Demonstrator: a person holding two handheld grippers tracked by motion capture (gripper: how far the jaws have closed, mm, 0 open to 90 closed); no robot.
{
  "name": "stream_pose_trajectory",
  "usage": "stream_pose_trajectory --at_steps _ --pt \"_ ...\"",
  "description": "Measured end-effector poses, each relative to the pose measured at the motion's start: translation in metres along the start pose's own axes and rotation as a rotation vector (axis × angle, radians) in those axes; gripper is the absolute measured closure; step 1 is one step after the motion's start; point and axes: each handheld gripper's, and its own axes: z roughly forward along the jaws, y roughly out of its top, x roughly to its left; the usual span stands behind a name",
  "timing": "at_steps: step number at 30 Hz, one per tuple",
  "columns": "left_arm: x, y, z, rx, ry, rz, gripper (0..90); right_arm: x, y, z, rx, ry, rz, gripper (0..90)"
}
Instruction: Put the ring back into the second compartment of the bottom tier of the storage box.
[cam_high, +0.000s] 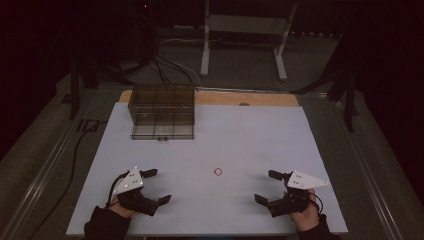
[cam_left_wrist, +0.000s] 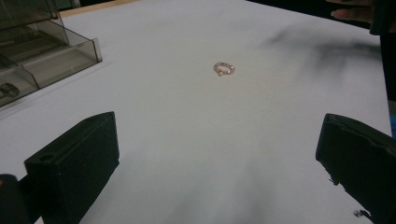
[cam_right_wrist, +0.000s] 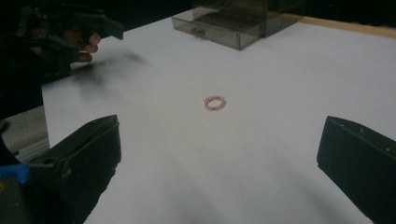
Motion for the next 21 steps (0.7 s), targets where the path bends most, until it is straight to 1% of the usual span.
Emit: stream_pose_trajectory --at_steps 8,11,12,15,17,21 --pt "0.000 0.000 0.000 -0.005 -0.001 0.002 0.6 -0.005 0.011 -0.004 -0.032 -0.006 0.019 0.0" --pt "-0.001 0.000 -0.001 -0.009 0.000 0.000 0.5 -0.007 0.017 -0.004 -0.039 -0.012 0.016 0.0" --pt "-0.001 0.001 -0.001 -0.010 -0.001 -0.001 0.6 -0.008 0.021 -0.003 -0.044 -0.010 0.015 0.0" --pt "0.000 0.000 0.000 -0.007 -0.004 -0.002 0.6 -0.009 0.024 -0.002 -0.049 -0.015 0.012 0.0" --pt "0.000 0.000 0.000 -0.007 -0.005 0.000 0.6 -0.010 0.027 -0.001 -0.054 -0.015 0.018 0.0" --pt "0.000 0.000 0.000 -0.007 -0.006 -0.002 0.6 -0.012 0.032 0.003 -0.053 -0.012 0.020 0.0"
